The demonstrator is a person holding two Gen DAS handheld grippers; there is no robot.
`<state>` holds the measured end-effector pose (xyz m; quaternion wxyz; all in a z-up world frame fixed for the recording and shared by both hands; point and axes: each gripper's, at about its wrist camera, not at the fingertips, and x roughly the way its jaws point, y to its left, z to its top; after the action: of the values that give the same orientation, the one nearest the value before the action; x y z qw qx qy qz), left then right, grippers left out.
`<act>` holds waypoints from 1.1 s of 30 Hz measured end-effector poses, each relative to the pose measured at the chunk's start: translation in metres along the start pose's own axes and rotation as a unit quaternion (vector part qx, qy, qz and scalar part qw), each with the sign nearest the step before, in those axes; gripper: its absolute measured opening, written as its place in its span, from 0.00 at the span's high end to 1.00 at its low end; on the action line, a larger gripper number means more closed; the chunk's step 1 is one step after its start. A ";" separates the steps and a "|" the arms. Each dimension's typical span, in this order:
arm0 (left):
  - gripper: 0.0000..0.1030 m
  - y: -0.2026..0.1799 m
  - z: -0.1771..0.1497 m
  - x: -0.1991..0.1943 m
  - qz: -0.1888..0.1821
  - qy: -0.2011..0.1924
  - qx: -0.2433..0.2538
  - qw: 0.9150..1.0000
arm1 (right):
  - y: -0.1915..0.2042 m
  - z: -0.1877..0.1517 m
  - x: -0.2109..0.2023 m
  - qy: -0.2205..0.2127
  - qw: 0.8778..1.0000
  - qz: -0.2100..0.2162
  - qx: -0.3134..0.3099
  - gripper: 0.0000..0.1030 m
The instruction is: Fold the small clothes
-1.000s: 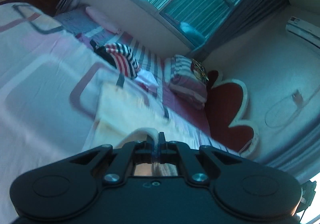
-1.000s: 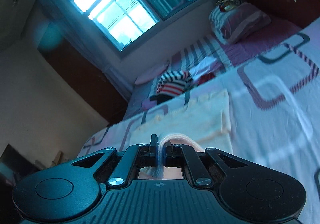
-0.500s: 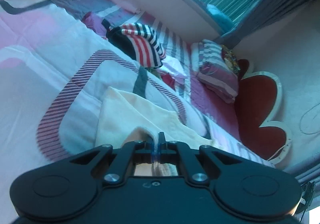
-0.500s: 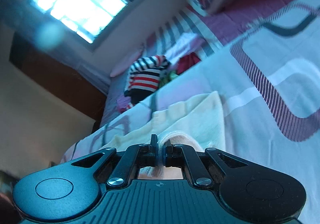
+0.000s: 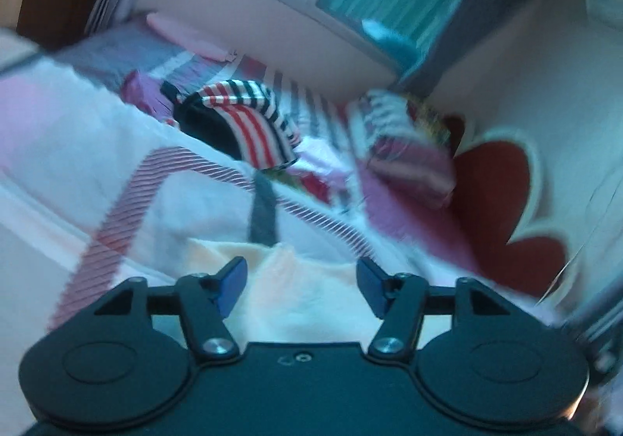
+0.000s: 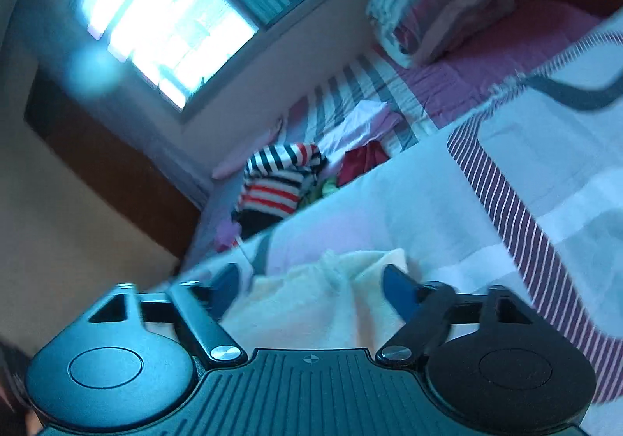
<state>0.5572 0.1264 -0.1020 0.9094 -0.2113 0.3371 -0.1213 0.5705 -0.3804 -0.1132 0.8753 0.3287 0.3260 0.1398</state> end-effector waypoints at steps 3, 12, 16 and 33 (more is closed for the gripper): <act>0.58 -0.014 -0.003 0.010 0.030 0.039 0.061 0.997 | 0.006 -0.004 0.010 0.034 0.999 -0.016 -0.038 0.48; 0.97 -0.027 -0.015 0.007 0.077 0.025 0.116 0.990 | 0.036 -0.038 0.030 0.044 0.981 -0.081 -0.168 0.98; 0.97 -0.026 -0.013 0.005 0.068 -0.001 0.121 0.990 | 0.038 -0.045 0.014 -0.008 0.981 -0.078 -0.180 0.98; 0.20 -0.137 -0.056 0.031 0.081 0.025 0.242 0.966 | 0.134 -0.109 0.082 0.073 0.959 -0.079 -0.262 0.55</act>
<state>0.5326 -0.0228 -0.0933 0.9317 0.0465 0.3360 -0.1302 0.5555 -0.1895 -0.1256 0.9129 0.0504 0.3657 0.1742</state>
